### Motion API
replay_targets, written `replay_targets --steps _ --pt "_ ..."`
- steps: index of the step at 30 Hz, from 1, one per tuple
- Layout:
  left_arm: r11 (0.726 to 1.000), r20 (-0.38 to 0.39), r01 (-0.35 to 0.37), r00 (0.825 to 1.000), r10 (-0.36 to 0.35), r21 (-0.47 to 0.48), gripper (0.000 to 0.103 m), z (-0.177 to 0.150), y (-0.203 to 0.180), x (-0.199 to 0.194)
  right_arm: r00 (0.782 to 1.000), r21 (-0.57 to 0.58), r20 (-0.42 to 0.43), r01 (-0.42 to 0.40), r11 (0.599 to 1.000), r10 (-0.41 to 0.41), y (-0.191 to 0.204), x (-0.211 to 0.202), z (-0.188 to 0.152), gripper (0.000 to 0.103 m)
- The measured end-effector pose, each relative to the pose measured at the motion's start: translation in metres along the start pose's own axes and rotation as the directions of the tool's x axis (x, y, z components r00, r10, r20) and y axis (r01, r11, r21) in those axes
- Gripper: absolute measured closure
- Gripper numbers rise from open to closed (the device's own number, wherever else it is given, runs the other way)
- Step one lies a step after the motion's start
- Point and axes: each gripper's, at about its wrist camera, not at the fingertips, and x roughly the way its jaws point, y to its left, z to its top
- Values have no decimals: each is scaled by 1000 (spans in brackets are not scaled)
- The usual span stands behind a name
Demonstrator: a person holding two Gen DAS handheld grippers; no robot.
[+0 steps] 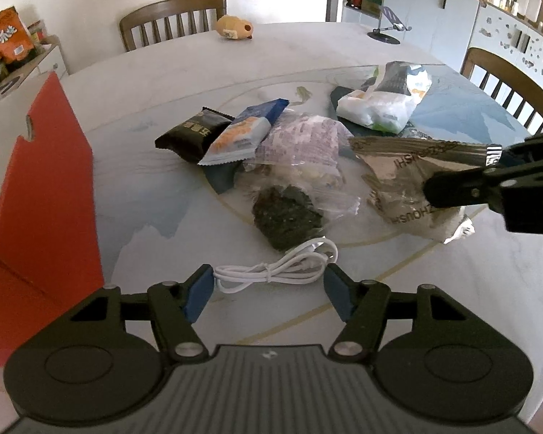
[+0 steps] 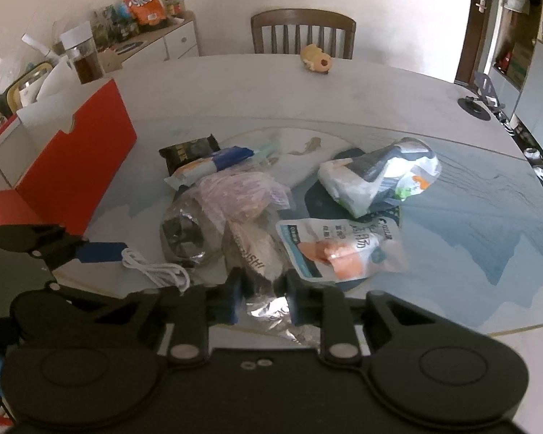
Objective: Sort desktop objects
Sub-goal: 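Close the right tool on the silver foil snack bag, then lift the silver foil bag with the right tool toward the red box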
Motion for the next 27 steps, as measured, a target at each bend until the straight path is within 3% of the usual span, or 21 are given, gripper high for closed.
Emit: replay_targets --steps 13,27 --pt "997 12 11 1000 -11 -74 37 10 14 -37 999 23 33 -39 999 38 2 -32 2 82" --pt "996 37 10 999 -7 -92 37 34 25 -84 993 11 71 -99 995 98 10 -68 21 82"
